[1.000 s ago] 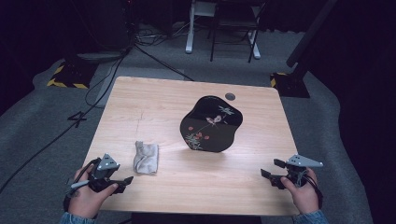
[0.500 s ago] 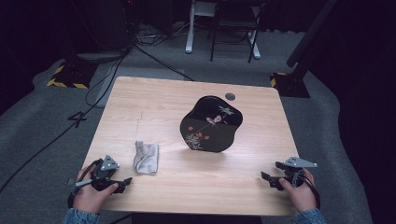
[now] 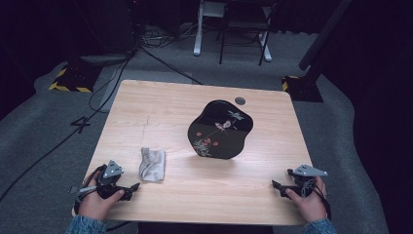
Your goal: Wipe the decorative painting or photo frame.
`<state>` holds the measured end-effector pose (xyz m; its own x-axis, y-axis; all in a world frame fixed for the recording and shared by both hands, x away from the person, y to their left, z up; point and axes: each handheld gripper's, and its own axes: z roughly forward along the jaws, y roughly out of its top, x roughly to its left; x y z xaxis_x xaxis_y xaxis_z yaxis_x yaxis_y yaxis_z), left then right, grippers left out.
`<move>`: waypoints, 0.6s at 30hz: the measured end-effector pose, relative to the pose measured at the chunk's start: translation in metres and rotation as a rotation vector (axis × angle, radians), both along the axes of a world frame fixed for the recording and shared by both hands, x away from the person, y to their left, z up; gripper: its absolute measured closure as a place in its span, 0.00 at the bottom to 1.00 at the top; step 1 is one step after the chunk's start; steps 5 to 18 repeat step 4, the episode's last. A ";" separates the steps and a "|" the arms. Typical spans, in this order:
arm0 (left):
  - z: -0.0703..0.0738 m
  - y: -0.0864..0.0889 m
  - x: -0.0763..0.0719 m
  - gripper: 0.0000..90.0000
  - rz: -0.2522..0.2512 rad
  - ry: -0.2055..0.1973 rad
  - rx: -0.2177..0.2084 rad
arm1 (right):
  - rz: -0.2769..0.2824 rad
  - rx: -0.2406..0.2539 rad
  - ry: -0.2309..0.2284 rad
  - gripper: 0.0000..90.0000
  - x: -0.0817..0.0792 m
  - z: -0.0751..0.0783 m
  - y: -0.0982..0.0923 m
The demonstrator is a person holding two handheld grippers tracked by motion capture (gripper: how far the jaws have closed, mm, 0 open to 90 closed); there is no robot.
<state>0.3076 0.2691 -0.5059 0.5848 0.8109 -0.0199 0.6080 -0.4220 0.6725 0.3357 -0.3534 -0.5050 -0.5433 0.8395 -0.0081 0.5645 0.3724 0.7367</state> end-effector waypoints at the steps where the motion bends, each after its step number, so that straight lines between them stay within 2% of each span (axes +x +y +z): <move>1: 0.000 0.000 0.000 0.06 0.000 0.000 0.000 | 0.000 0.000 0.000 0.16 0.000 0.000 0.000; 18: 0.000 0.000 0.000 0.06 0.000 0.000 0.000 | -0.001 -0.001 0.001 0.16 0.000 0.000 0.000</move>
